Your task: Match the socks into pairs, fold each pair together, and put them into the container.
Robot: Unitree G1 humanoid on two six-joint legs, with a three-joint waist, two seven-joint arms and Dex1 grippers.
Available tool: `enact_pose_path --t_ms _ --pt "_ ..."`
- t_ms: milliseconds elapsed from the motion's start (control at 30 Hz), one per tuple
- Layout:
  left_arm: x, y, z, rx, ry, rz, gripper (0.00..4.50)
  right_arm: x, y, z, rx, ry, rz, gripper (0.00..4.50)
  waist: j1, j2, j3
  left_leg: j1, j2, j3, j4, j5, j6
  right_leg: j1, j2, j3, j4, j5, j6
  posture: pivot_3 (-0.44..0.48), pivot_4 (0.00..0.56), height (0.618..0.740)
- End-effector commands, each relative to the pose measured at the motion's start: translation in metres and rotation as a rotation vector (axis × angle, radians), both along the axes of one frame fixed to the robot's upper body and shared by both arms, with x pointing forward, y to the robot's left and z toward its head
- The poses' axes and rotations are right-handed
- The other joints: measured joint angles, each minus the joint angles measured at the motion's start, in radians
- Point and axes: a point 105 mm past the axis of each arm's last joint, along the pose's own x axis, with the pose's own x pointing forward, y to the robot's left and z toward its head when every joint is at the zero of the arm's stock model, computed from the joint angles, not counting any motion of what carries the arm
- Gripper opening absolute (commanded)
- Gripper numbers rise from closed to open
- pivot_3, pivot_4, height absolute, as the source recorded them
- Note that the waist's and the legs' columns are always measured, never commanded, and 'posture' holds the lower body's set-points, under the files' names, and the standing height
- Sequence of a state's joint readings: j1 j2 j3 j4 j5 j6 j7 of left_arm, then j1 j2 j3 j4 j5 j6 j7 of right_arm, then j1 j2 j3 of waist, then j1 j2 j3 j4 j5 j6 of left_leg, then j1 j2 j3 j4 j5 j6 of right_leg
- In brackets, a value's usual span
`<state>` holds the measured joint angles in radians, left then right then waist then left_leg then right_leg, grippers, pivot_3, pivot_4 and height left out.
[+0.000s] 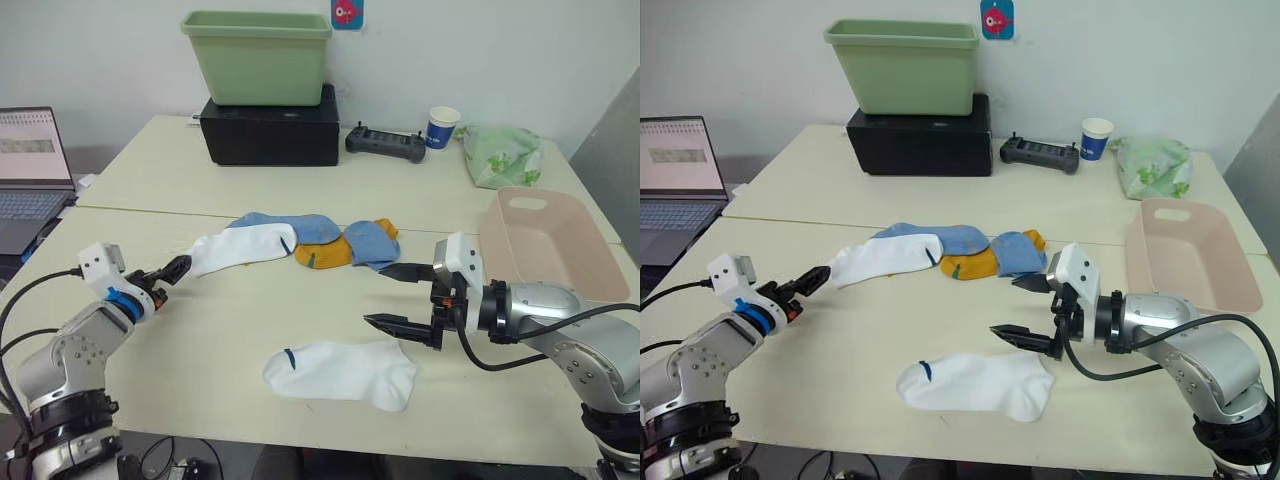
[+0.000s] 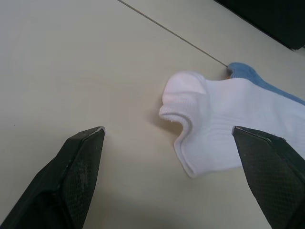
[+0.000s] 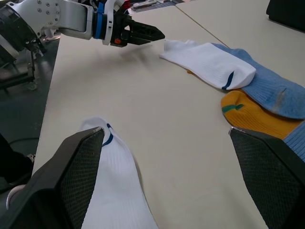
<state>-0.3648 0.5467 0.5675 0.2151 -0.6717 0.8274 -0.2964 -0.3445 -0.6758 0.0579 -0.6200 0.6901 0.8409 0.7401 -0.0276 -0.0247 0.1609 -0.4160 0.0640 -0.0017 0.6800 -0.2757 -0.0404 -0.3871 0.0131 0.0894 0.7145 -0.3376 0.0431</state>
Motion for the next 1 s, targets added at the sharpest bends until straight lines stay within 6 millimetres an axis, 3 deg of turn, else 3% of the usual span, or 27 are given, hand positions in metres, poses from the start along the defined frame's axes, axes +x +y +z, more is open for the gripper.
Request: enact_pose_path --t_ms 33,300,500,633,800,1000 --pt "0.008 -0.009 0.003 0.012 0.01 -0.061 4.29 -0.005 0.006 0.012 0.015 -0.052 0.029 4.5 -0.001 0.0 0.0 0.0 0.0 0.0 0.0 0.0 0.0 0.0 0.0 0.0 0.0 0.0 0.0 0.0 0.15 0.696" --pt "0.028 -0.016 -0.004 0.073 0.025 -0.095 1.95 -0.007 0.008 0.012 0.007 -0.05 0.031 4.5 -0.001 0.0 0.0 0.0 0.0 0.0 0.0 0.001 -0.002 0.0 0.0 0.0 0.0 0.0 0.0 0.0 0.15 0.696" --pt "0.014 -0.007 0.005 0.072 -0.032 -0.068 0.07 -0.008 0.006 0.011 -0.011 -0.056 0.013 4.5 -0.004 0.0 0.0 0.0 0.0 0.0 0.0 0.001 -0.002 0.0 0.0 0.0 0.0 0.0 0.0 0.0 0.15 0.696" --pt "-0.004 0.002 0.018 0.078 -0.081 -0.042 0.03 -0.01 0.008 0.009 -0.009 -0.052 0.015 4.5 -0.005 0.0 0.0 0.0 0.001 -0.003 0.0 0.002 -0.003 -0.001 0.0 0.0 0.0 0.0 0.0 0.0 0.15 0.696" --pt "-0.017 0.007 0.053 0.091 -0.17 -0.054 0.03 -0.01 0.008 0.01 -0.006 -0.05 0.019 4.5 -0.002 0.0 0.0 -0.001 0.0 -0.008 0.0 0.002 -0.003 0.0 -0.001 -0.001 0.001 0.0 0.0 0.0 0.15 0.696" --pt "-0.036 -0.002 0.121 0.204 -0.29 -0.27 0.03 -0.01 0.004 0.008 -0.023 -0.03 0.036 4.5 -0.004 -0.002 0.002 -0.001 0.0 -0.01 0.0 0.002 -0.003 0.0 0.0 -0.003 0.0 0.0 0.0 0.0 0.15 0.696"
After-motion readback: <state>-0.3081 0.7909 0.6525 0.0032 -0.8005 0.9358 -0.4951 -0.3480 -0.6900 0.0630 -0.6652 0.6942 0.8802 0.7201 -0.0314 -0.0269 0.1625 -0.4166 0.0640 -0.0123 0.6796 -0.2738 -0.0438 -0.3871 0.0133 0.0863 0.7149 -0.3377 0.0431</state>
